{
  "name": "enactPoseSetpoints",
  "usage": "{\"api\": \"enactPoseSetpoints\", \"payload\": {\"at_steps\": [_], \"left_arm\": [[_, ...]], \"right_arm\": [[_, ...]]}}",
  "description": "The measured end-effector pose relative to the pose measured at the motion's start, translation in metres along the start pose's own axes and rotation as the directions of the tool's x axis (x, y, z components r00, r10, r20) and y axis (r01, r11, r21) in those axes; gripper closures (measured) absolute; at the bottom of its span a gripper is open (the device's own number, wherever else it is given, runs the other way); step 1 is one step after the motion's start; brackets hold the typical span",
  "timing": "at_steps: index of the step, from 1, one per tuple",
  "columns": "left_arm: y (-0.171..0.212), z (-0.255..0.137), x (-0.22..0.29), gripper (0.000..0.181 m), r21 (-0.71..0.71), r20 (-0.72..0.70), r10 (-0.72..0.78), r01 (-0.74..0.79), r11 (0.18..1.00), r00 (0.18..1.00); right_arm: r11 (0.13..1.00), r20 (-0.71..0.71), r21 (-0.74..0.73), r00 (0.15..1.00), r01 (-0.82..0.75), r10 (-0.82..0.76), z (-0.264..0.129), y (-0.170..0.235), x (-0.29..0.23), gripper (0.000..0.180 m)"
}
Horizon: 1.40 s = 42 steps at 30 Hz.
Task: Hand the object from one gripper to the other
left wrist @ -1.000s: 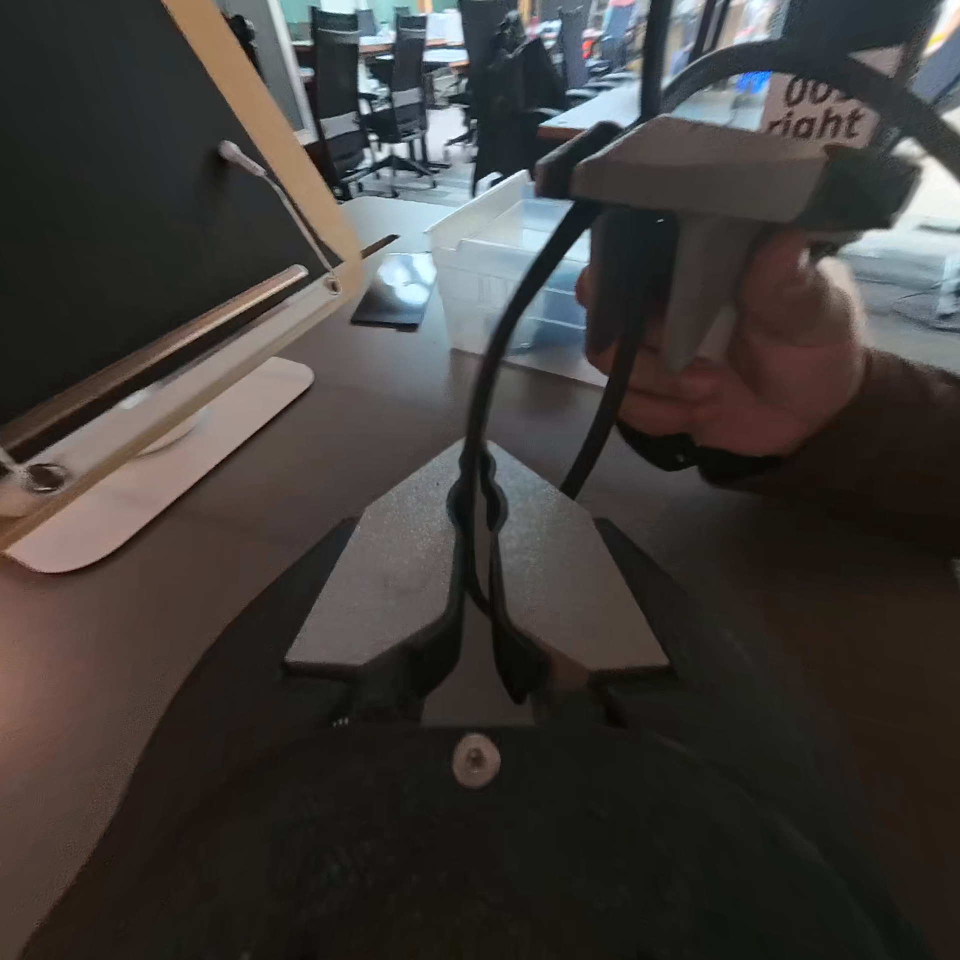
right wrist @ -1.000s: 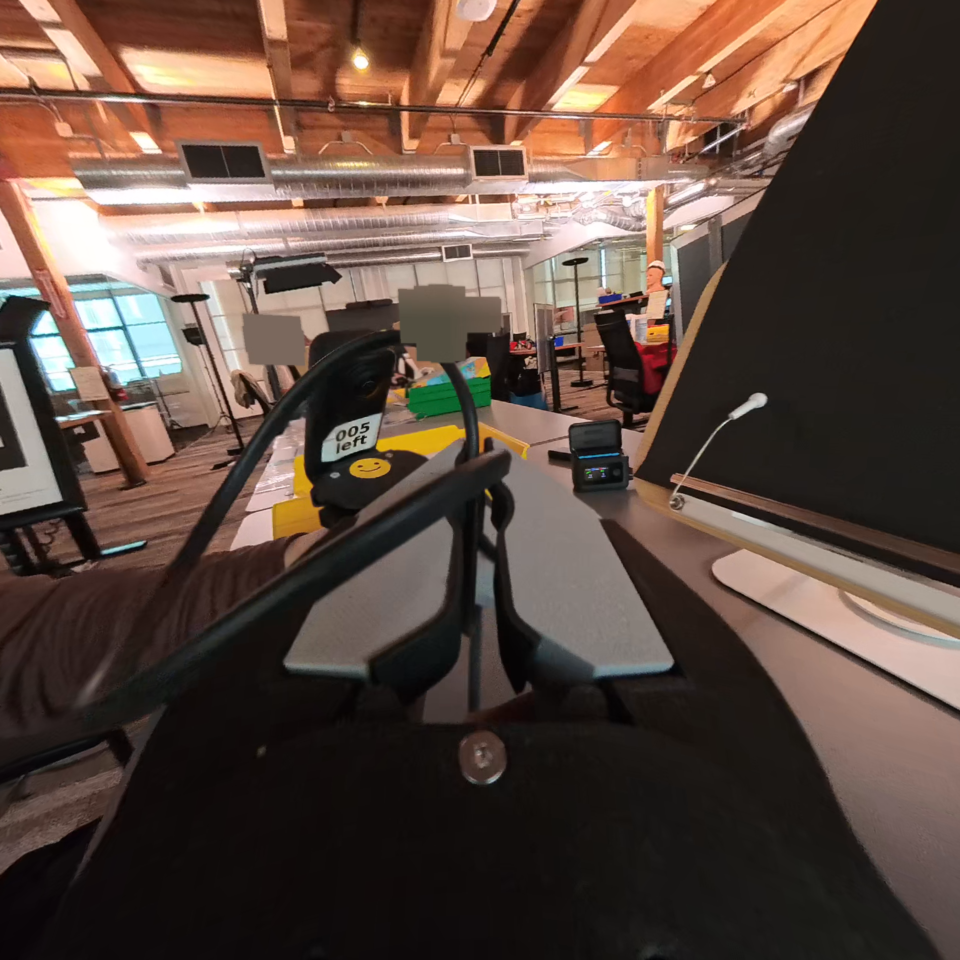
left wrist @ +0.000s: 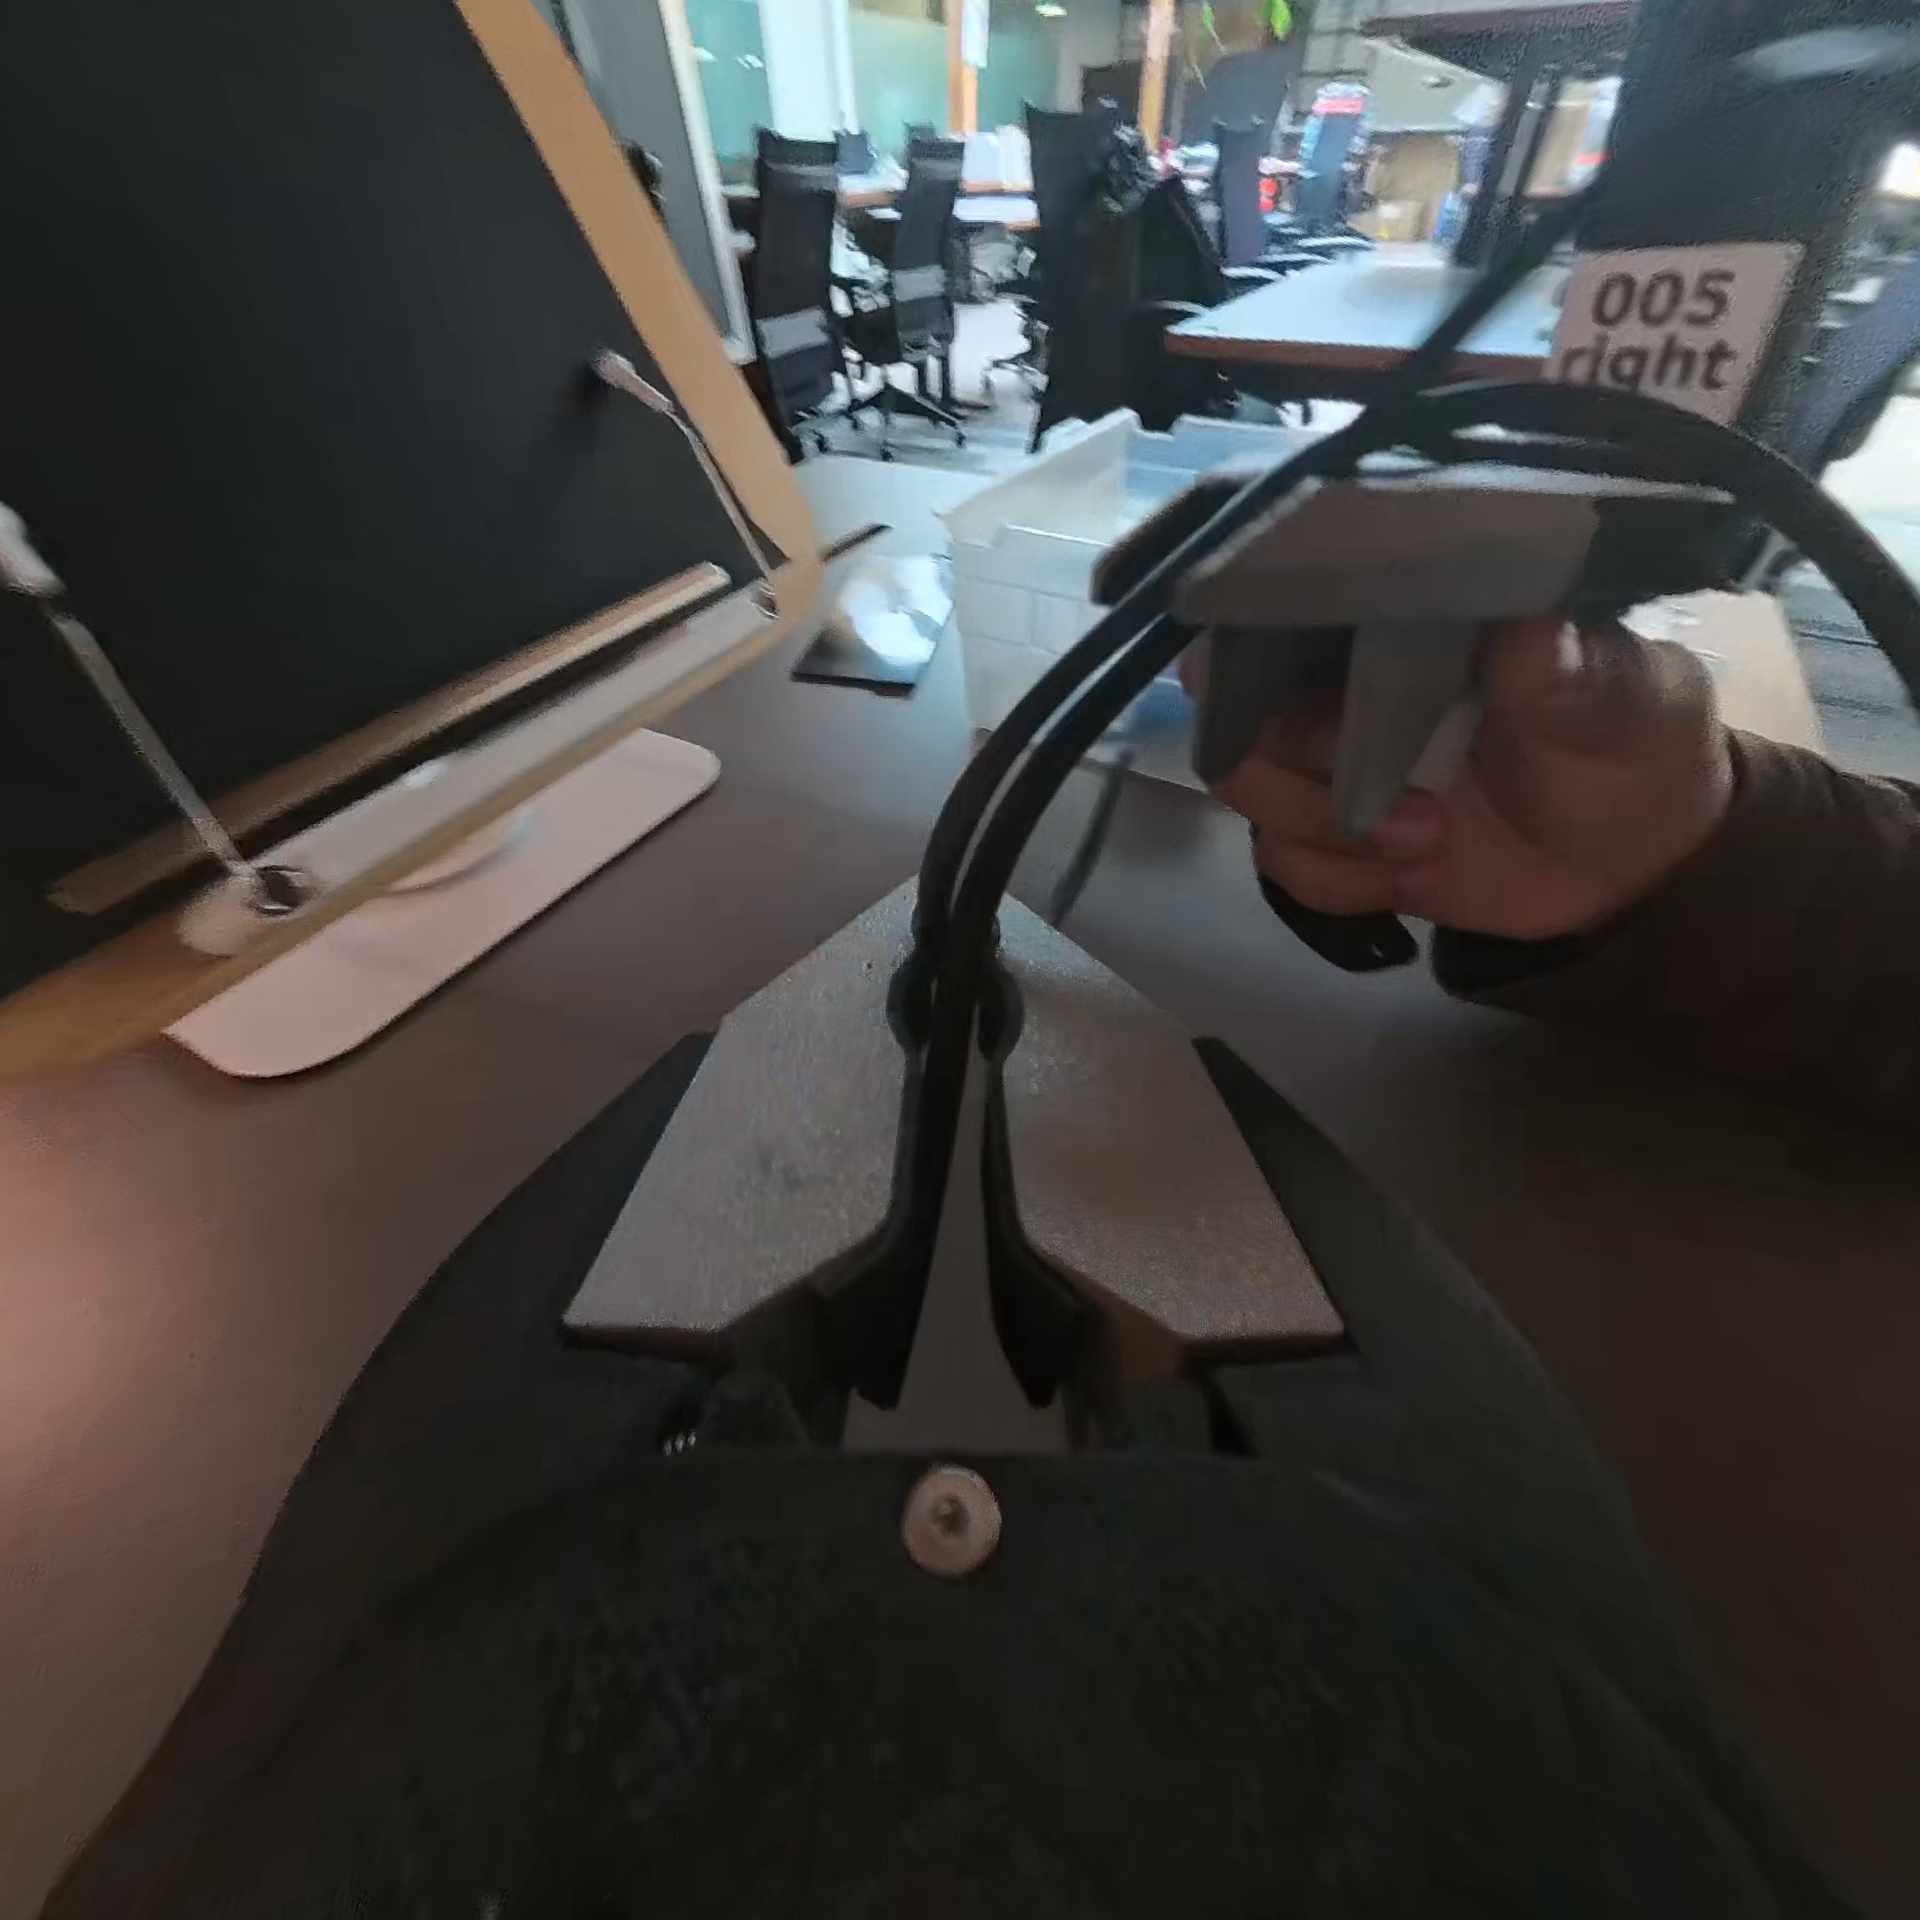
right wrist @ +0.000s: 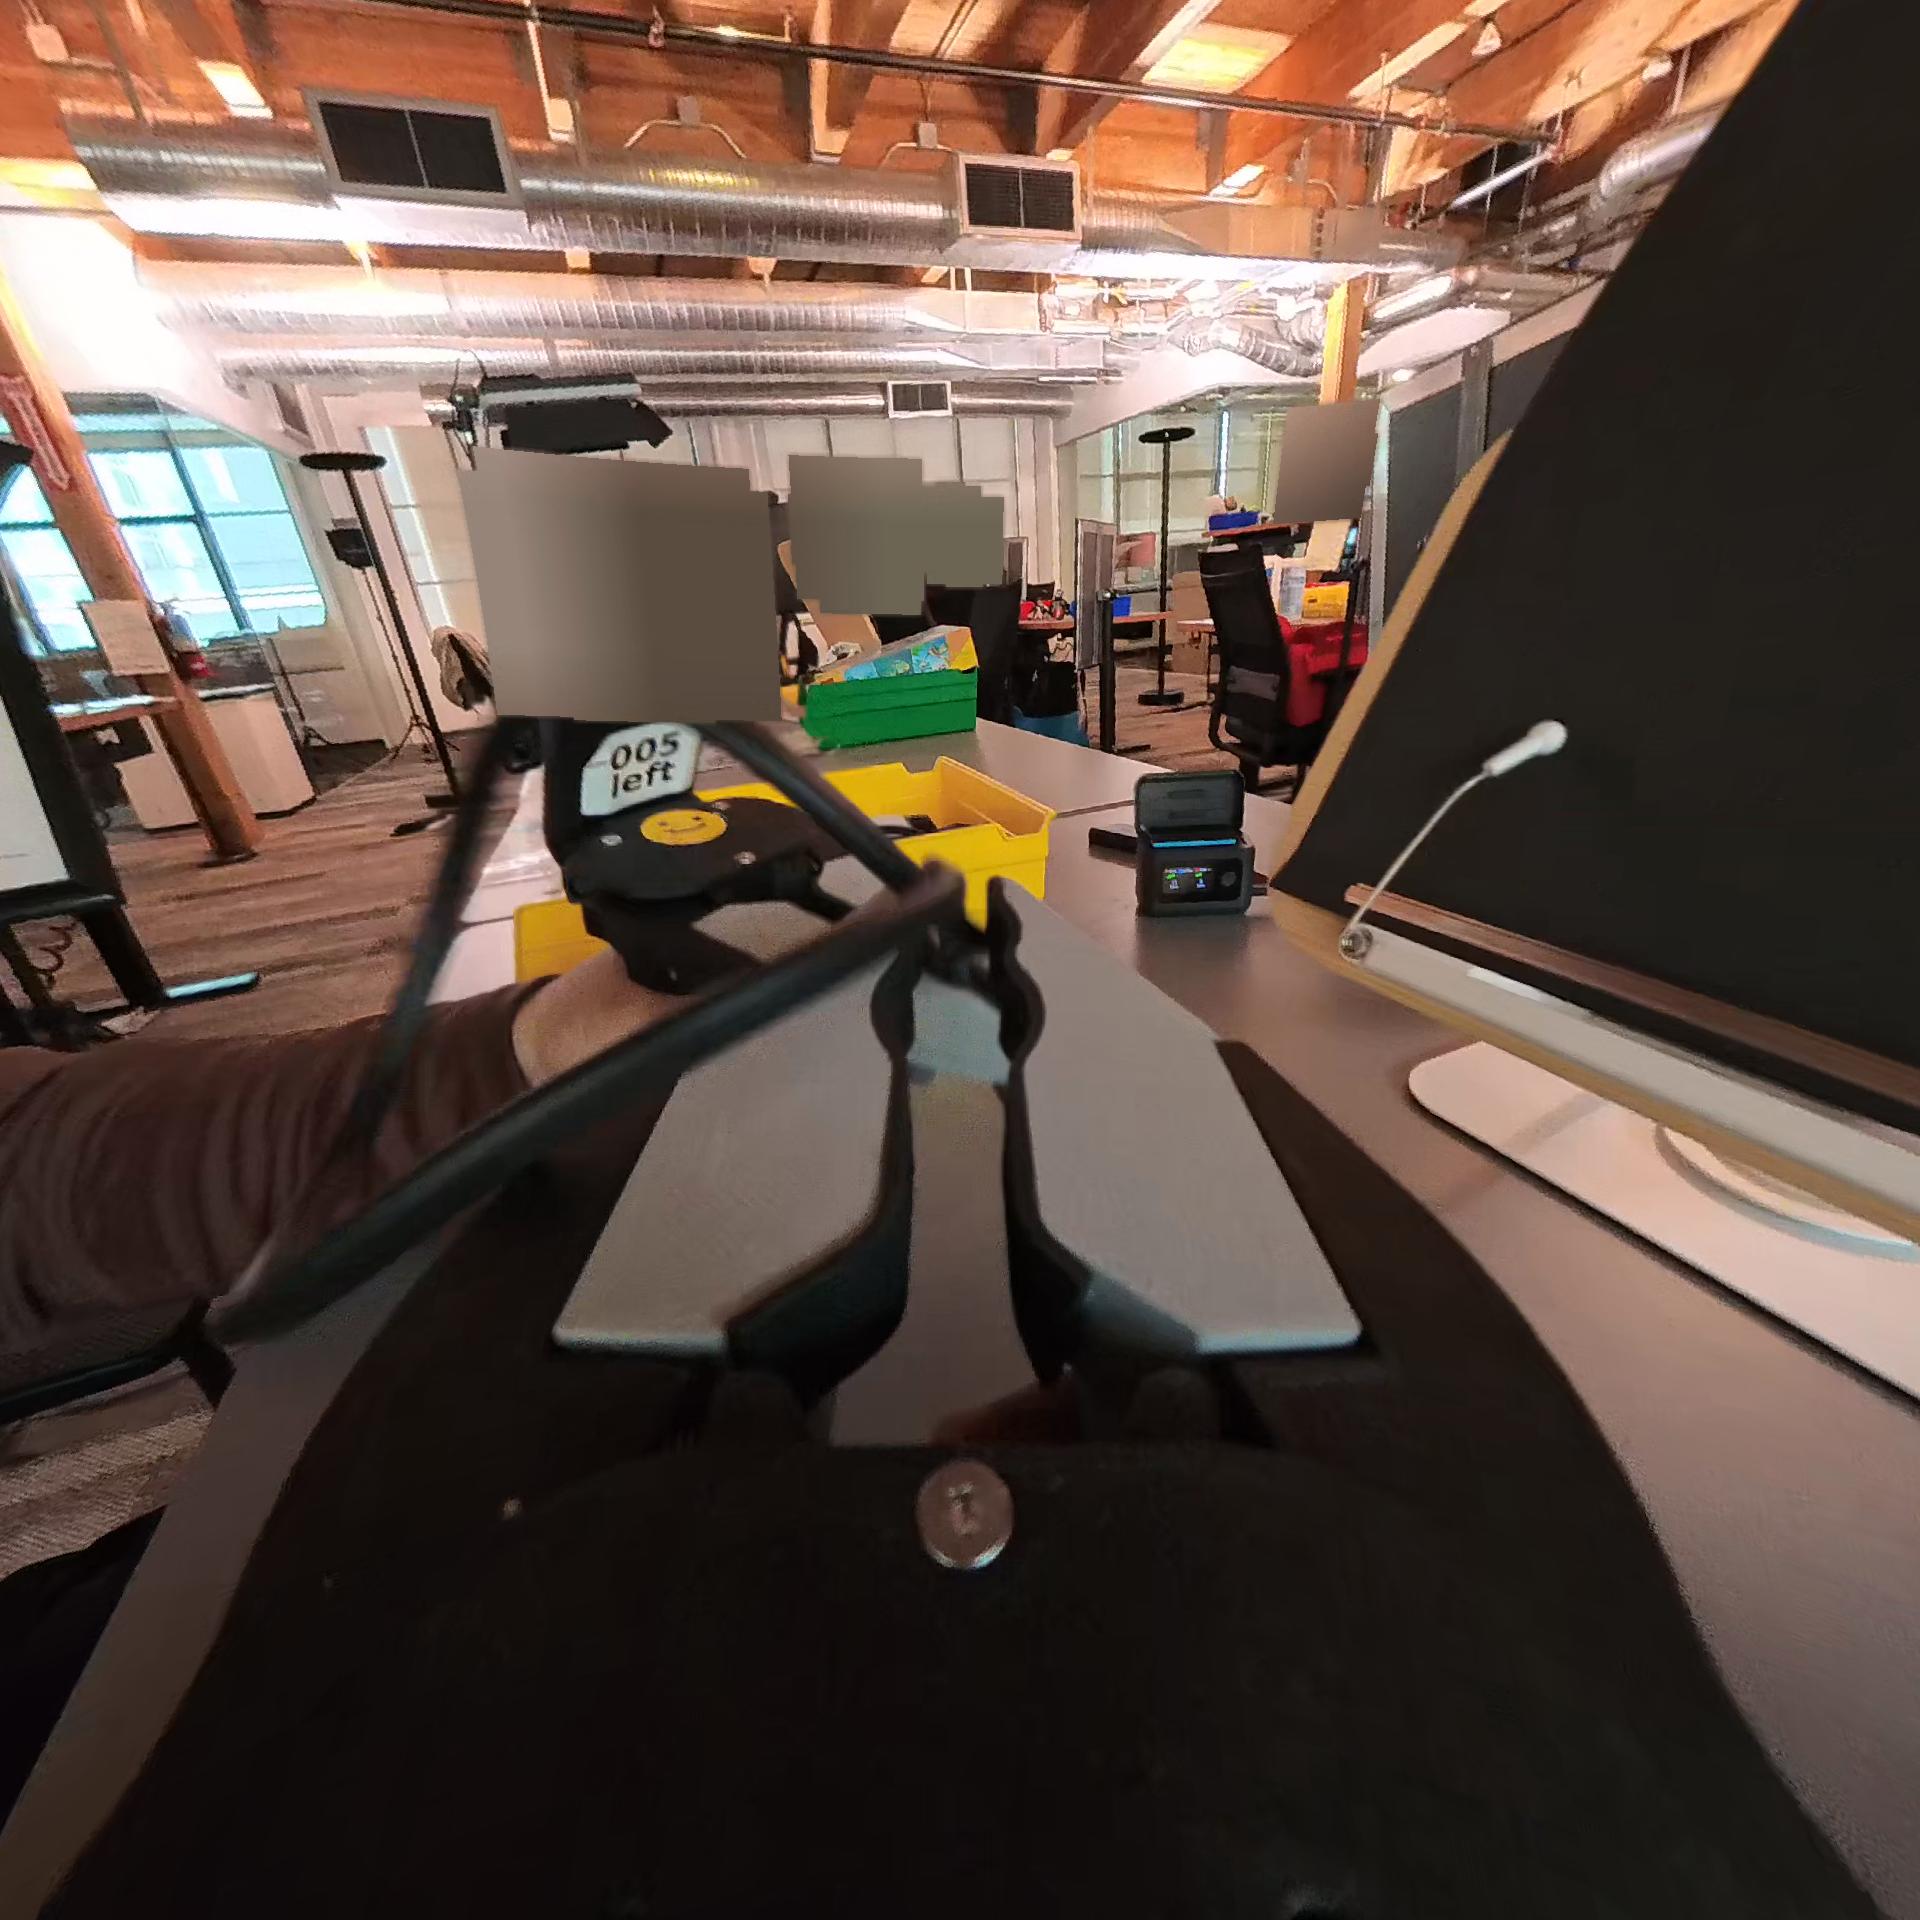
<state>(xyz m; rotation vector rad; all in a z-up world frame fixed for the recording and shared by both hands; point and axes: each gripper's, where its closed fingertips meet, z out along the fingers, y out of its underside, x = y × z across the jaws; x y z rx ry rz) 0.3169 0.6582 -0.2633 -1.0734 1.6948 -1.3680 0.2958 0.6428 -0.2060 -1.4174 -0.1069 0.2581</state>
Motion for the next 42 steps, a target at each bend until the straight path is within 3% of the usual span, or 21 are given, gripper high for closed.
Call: {"api": "enactPoseSetpoints", "payload": {"at_steps": [6,11,14,17,19,21,23,25,29,34,36,38,40,42], "left_arm": [[-0.028,-0.034,-0.049,0.181,0.153,0.222,-0.017,-0.018,0.988,0.975],[-0.036,-0.055,-0.071,0.181,0.125,0.371,0.138,-0.197,0.972,0.918],[-0.037,-0.066,-0.088,0.181,0.107,0.453,0.153,-0.224,0.969,0.878],[-0.041,-0.086,-0.106,0.181,0.051,0.569,0.227,-0.310,0.949,0.790],[-0.042,-0.094,-0.113,0.181,-0.059,0.628,0.352,-0.408,0.911,0.694],[-0.041,-0.091,-0.108,0.181,-0.133,0.620,0.453,-0.483,0.865,0.640],[-0.035,-0.077,-0.092,0.181,-0.176,0.545,0.558,-0.566,0.805,0.625],[-0.027,-0.059,-0.068,0.181,-0.207,0.446,0.682,-0.674,0.709,0.580],[-0.011,-0.035,-0.031,0.181,-0.239,0.296,0.823,-0.797,0.554,0.484],[-0.019,-0.030,-0.002,0.181,-0.144,0.271,0.833,-0.836,0.530,0.482],[-0.024,-0.029,0.013,0.181,-0.068,0.254,0.812,-0.828,0.557,0.526],[-0.029,-0.029,0.027,0.181,0.024,0.224,0.774,-0.797,0.603,0.592],[-0.029,-0.028,0.031,0.181,0.047,0.208,0.763,-0.786,0.617,0.612],[-0.029,-0.028,0.027,0.181,0.020,0.229,0.770,-0.794,0.608,0.595]], "right_arm": [[0.983,-0.105,-0.185,0.994,0.020,-0.040,-0.002,0.030,0.023,0.129],[0.941,-0.341,-0.328,0.939,-0.078,-0.041,-0.018,0.059,0.070,0.121],[0.928,-0.491,-0.347,0.870,-0.139,-0.053,-0.034,0.063,0.095,0.133],[0.944,-0.561,-0.319,0.819,-0.078,-0.122,-0.044,0.048,0.106,0.132],[0.975,-0.493,-0.222,0.863,0.000,-0.112,-0.037,0.026,0.090,0.128],[0.996,-0.295,-0.082,0.954,0.028,-0.052,-0.022,0.002,0.052,0.125],[1.000,-0.036,-0.001,0.999,-0.002,0.002,-0.012,-0.012,0.005,0.122],[1.000,0.081,-0.001,0.996,-0.024,0.024,-0.006,-0.013,-0.019,0.119],[0.991,0.126,-0.135,0.992,0.011,0.006,0.005,0.014,-0.031,0.108],[0.954,0.118,-0.287,0.992,0.081,-0.049,0.016,0.051,-0.033,0.095],[0.946,0.125,-0.313,0.991,0.082,-0.045,0.020,0.059,-0.035,0.080],[0.942,0.126,-0.326,0.991,0.081,-0.042,0.022,0.064,-0.036,0.076],[0.931,0.126,-0.354,0.991,0.090,-0.048,0.022,0.069,-0.035,0.081],[0.917,0.154,-0.384,0.986,0.111,-0.055,0.019,0.073,-0.037,0.111]]}}
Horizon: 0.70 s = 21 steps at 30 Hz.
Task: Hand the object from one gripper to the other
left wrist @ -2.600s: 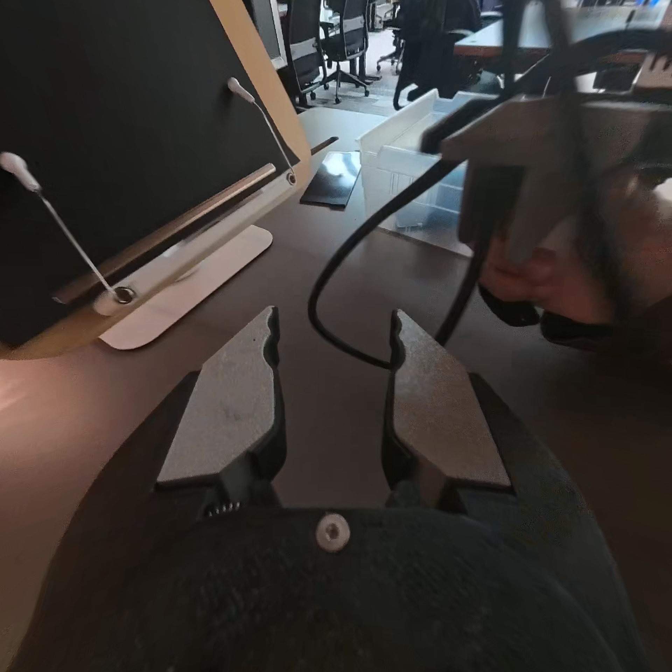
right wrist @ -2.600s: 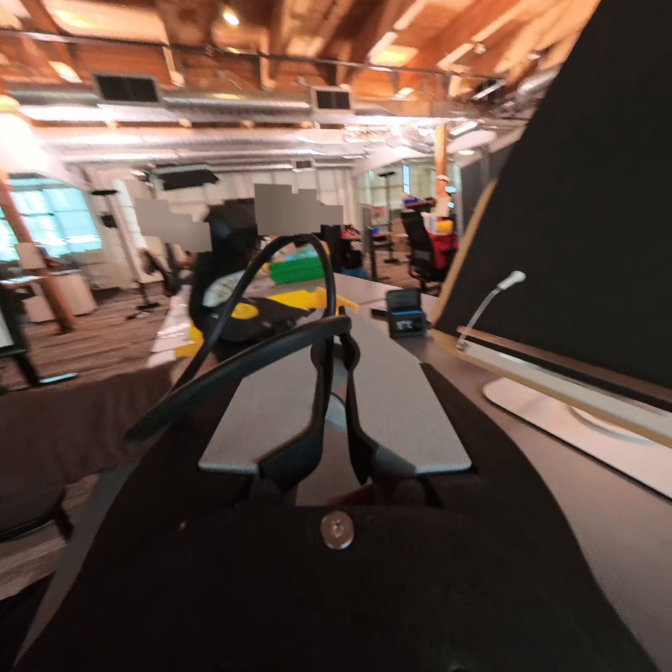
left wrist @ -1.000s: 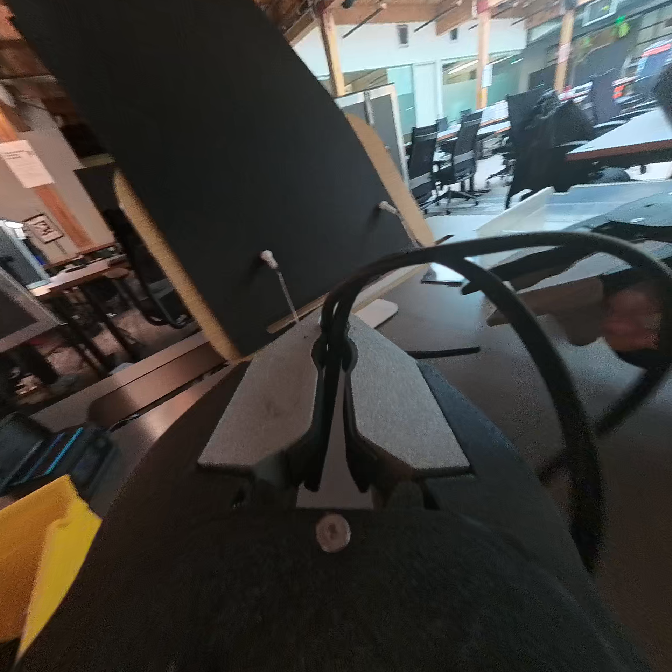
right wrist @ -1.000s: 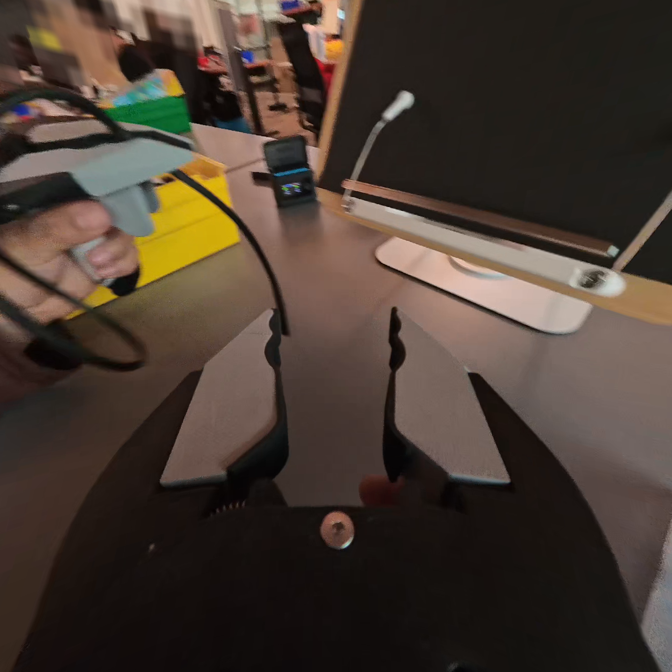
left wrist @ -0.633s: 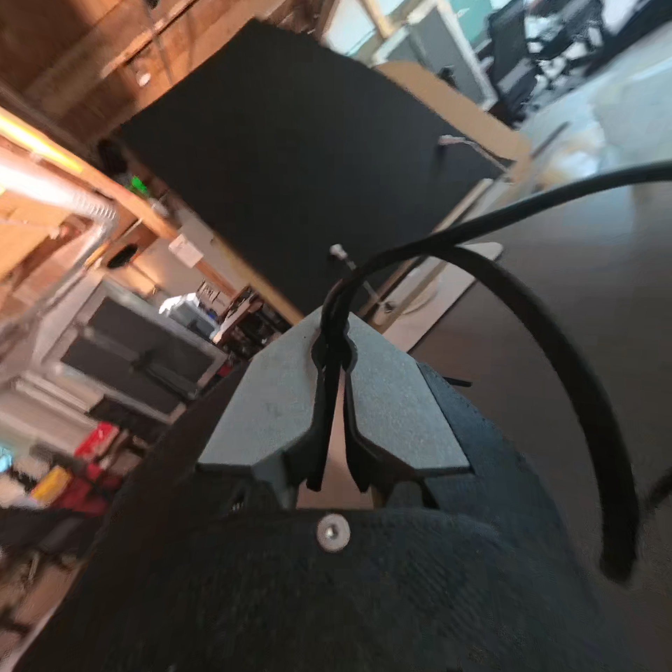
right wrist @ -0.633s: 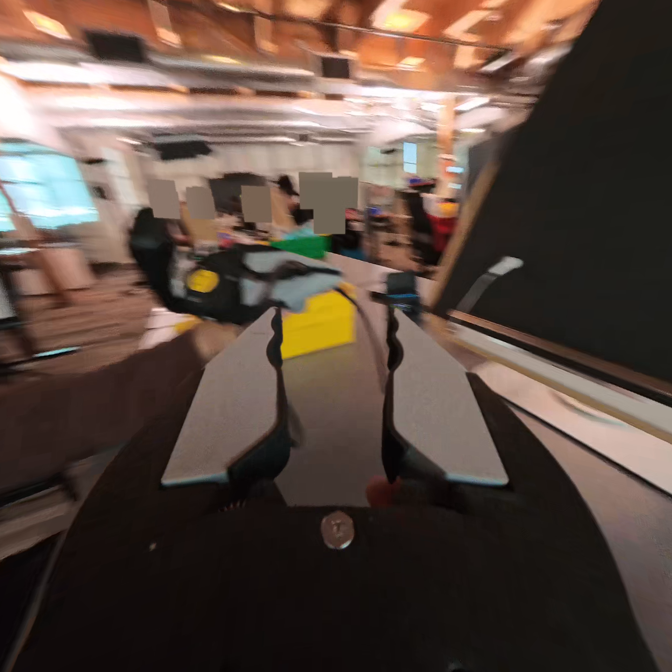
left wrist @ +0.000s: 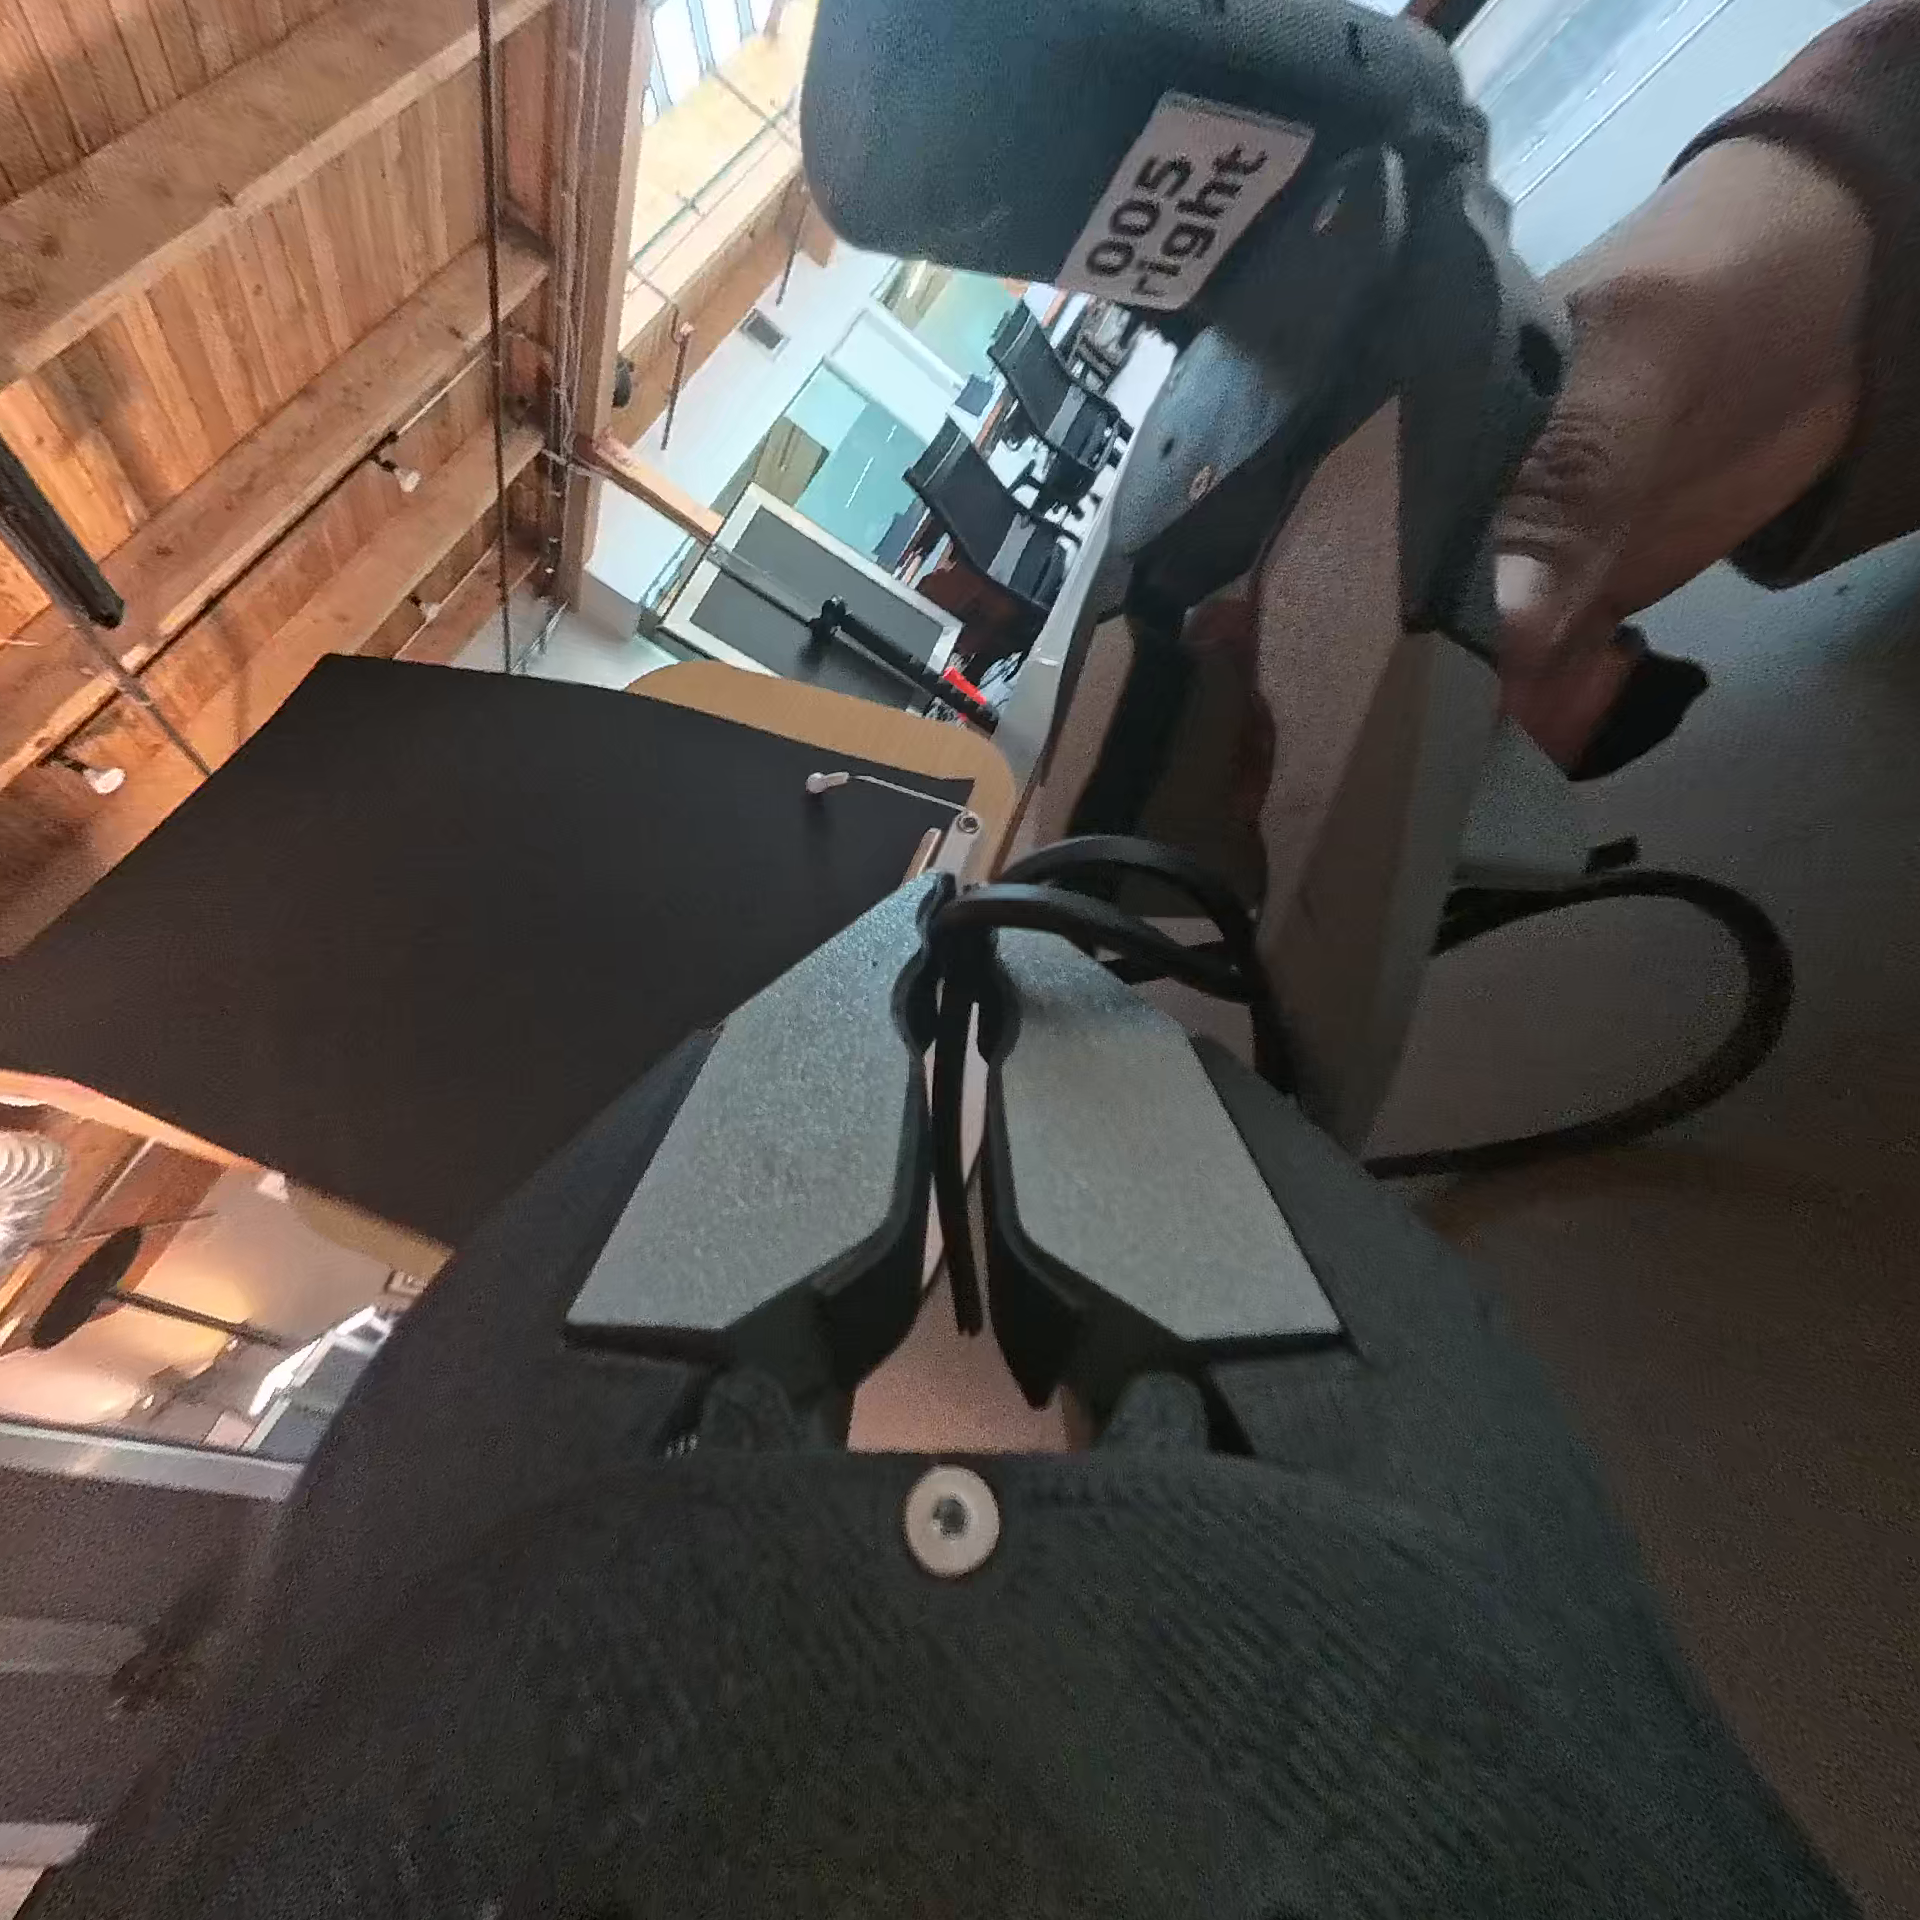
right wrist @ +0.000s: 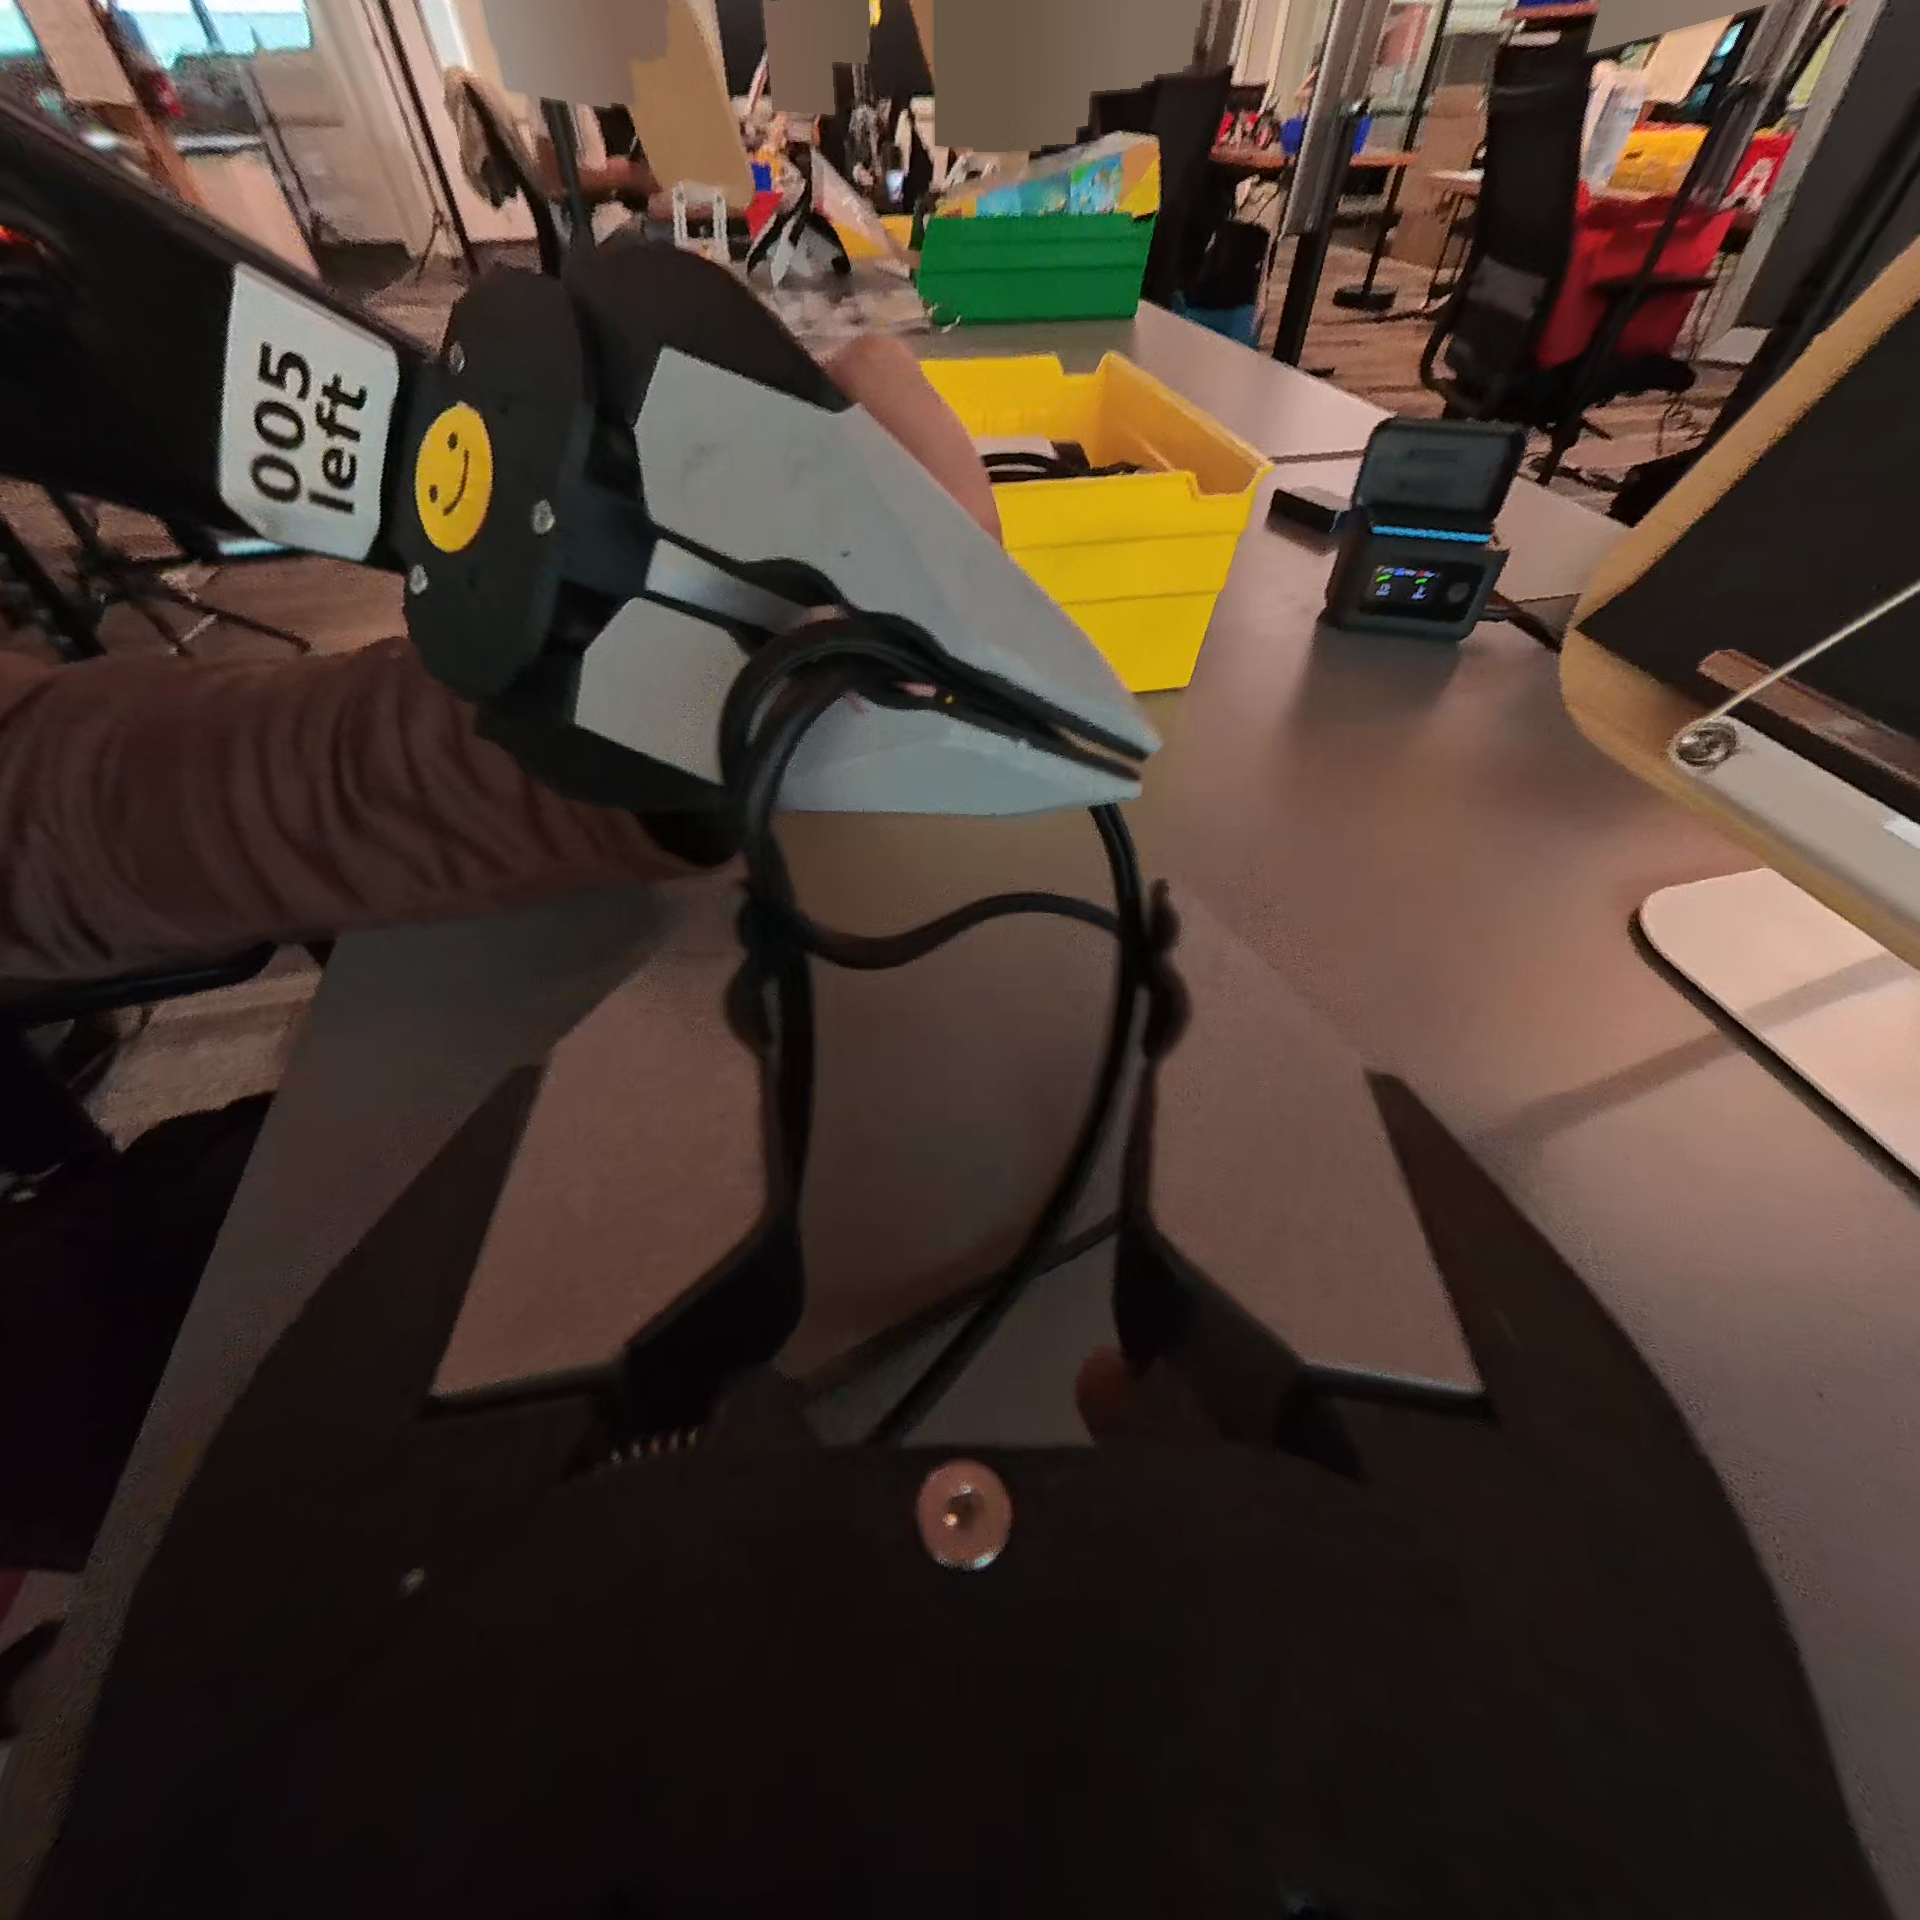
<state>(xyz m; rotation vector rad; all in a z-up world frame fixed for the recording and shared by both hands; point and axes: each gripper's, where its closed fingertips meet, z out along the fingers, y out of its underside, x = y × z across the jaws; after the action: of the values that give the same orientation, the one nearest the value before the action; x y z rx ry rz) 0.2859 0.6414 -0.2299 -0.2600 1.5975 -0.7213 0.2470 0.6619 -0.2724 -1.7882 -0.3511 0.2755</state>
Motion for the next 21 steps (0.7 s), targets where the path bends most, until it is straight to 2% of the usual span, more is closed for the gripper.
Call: {"api": "enactPoseSetpoints", "payload": {"at_steps": [2,3,7,10,12,15,18,21], "left_arm": [[0.000,0.000,-0.003,0.181,0.002,0.014,-0.017,0.017,1.000,1.000],[0.000,0.000,-0.004,0.181,-0.003,0.019,-0.030,0.030,1.000,0.999],[0.015,0.001,-0.009,0.177,-0.056,0.045,-0.069,0.071,0.996,0.997],[0.031,-0.001,-0.019,0.170,-0.105,0.058,-0.213,0.219,0.970,0.975],[0.034,-0.007,-0.032,0.165,-0.061,0.042,-0.417,0.419,0.906,0.908],[0.027,-0.014,-0.033,0.155,-0.010,-0.122,-0.685,0.689,0.725,0.718],[0.017,-0.011,-0.030,0.141,0.011,-0.231,-0.796,0.819,0.573,0.560],[0.006,0.000,-0.011,0.122,-0.037,-0.290,-0.808,0.838,0.544,0.512]], "right_arm": [[1.000,0.025,-0.025,1.000,-0.011,0.011,0.000,0.003,-0.001,0.143],[0.999,0.024,-0.027,0.999,-0.024,0.025,0.000,0.003,0.000,0.154],[1.000,-0.120,-0.027,0.993,0.006,-0.009,-0.007,0.002,0.024,0.174],[1.000,-0.313,-0.021,0.950,-0.004,-0.003,-0.021,0.001,0.057,0.176],[1.000,-0.376,0.029,0.926,-0.002,0.013,-0.033,-0.006,0.069,0.176],[0.985,-0.351,0.174,0.933,-0.012,0.073,-0.045,-0.026,0.069,0.176],[0.953,-0.270,0.301,0.957,-0.024,0.110,-0.049,-0.043,0.059,0.175],[0.933,-0.220,0.358,0.968,-0.035,0.121,-0.045,-0.049,0.051,0.177]]}}
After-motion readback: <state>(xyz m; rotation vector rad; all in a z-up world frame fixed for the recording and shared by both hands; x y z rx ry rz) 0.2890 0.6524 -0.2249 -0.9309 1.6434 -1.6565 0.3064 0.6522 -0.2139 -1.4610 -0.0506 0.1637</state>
